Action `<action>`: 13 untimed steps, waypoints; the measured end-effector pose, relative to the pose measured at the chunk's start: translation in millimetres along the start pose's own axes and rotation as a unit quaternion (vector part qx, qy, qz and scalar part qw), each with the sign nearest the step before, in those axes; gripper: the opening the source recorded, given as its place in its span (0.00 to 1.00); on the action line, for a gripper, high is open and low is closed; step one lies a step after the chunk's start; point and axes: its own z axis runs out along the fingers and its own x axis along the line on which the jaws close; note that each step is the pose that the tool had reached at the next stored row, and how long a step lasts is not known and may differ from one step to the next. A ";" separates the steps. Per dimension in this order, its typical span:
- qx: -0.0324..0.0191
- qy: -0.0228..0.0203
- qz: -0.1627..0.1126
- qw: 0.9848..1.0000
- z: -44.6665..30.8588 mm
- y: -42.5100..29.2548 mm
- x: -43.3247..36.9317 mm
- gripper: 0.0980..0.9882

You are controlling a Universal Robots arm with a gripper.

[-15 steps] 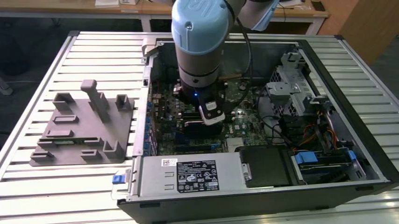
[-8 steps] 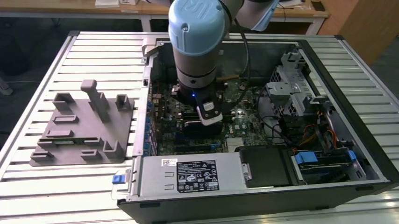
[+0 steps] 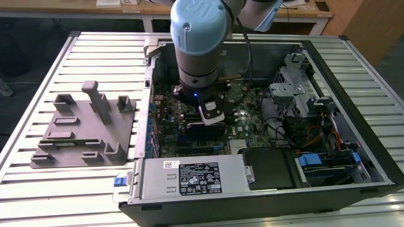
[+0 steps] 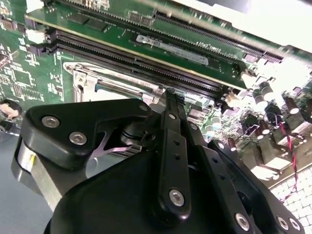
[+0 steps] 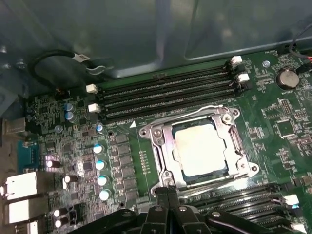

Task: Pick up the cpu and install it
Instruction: 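Install the second cpu locking lever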

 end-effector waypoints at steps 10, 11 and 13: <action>-0.003 0.001 0.000 1.000 4.4 0.7 2.1 0.01; -0.004 0.001 0.000 1.000 4.8 0.6 2.4 0.01; -0.007 0.002 0.000 1.000 5.8 0.5 2.8 0.01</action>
